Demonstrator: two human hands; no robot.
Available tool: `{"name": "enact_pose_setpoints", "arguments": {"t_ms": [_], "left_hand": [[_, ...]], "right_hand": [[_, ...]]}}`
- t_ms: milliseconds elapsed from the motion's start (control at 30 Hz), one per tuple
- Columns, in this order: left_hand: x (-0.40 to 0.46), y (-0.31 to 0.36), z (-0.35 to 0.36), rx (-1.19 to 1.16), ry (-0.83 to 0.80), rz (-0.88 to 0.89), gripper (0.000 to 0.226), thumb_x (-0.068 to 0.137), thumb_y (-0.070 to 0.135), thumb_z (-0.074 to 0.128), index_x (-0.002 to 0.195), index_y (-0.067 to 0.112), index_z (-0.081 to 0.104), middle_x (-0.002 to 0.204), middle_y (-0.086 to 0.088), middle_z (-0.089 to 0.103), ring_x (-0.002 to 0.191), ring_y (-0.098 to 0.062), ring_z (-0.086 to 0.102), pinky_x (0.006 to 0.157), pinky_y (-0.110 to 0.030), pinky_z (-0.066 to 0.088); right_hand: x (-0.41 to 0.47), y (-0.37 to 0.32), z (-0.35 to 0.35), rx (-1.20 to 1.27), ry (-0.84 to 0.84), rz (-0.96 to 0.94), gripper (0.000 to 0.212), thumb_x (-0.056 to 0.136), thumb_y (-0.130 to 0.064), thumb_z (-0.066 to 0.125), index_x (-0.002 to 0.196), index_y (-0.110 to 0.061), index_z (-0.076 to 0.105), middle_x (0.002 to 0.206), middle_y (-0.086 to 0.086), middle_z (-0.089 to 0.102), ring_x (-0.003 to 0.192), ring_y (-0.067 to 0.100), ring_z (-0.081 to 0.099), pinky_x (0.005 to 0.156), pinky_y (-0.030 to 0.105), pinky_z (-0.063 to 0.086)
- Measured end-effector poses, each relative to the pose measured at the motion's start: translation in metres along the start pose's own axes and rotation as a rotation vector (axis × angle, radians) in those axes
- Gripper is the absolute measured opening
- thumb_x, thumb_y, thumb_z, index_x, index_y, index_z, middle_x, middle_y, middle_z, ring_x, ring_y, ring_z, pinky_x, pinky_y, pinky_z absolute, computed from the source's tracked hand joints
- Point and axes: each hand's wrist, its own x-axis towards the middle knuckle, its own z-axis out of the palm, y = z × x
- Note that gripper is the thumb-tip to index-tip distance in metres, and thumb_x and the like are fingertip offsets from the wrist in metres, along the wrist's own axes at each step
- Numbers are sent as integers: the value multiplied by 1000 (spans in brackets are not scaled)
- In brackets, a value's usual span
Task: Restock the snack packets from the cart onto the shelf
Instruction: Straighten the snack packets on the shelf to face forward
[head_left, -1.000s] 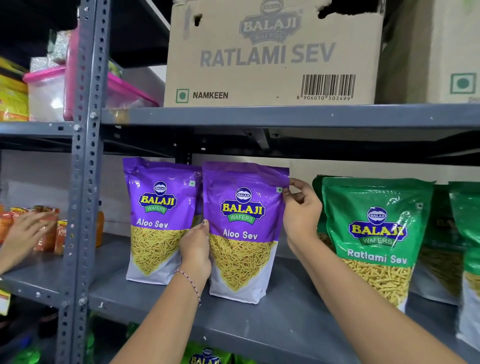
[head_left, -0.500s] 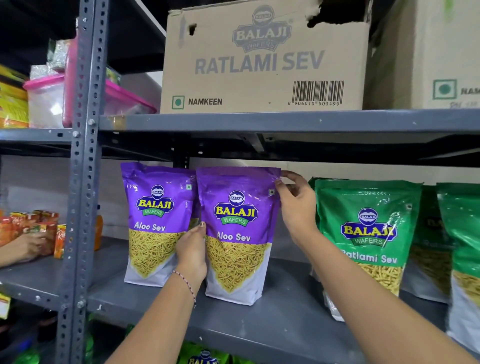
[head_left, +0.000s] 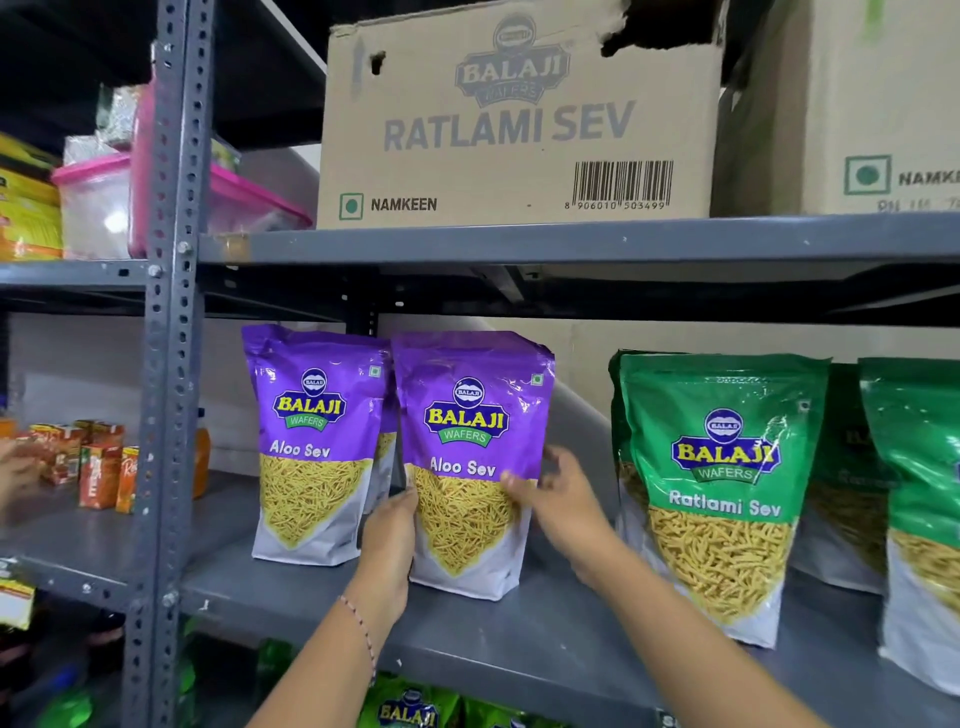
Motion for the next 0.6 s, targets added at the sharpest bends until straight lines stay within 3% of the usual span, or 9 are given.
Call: {"name": "enact_pose_setpoints", "arguments": {"t_ms": [67, 167, 267, 367, 500, 600], "left_hand": [[-32, 10, 4, 75, -21, -5, 35, 81, 42, 59, 100, 15, 71, 110, -4, 73, 102, -22, 66, 98, -40, 48], [-54, 14, 9, 117, -17, 19, 21, 97, 22, 51, 103, 5, 63, 97, -10, 64, 91, -21, 58, 78, -31, 42], [-57, 13, 9, 95, -1, 24, 26, 98, 20, 54, 116, 3, 60, 107, -12, 69, 98, -25, 63, 74, -32, 46], [-58, 13, 9, 99, 3, 35, 23, 98, 18, 54, 115, 4, 59, 106, -11, 70, 95, -23, 65, 75, -31, 48], [-59, 12, 8, 170, -23, 64, 29, 97, 26, 53, 115, 6, 63, 114, -11, 72, 108, -26, 66, 98, -42, 50], [-76, 20, 14, 238, 47, 150, 19, 100, 23, 49, 99, 11, 63, 92, -3, 66, 98, -27, 61, 80, -33, 46]], "right_hand": [[-10, 24, -1, -157, -40, 106, 63, 76, -8, 82, 126, -14, 45, 120, 9, 67, 103, 20, 67, 87, 34, 59], [-18, 43, 1, -268, -31, 154, 47, 72, -13, 84, 107, -25, 55, 115, 6, 71, 105, 22, 68, 93, 48, 56], [-18, 45, 4, -235, -27, 151, 37, 78, -7, 78, 96, -31, 55, 112, 3, 71, 106, 22, 68, 93, 51, 56], [-17, 46, 5, -195, -39, 151, 41, 81, -2, 73, 97, -35, 54, 115, 3, 69, 110, 21, 66, 95, 52, 55], [-18, 49, 7, -204, -44, 142, 41, 79, -7, 74, 96, -39, 55, 116, 3, 70, 111, 22, 66, 96, 54, 54], [-29, 45, 3, -255, -72, 148, 43, 78, -16, 78, 103, -35, 50, 124, 4, 66, 117, 24, 62, 100, 50, 52]]}}
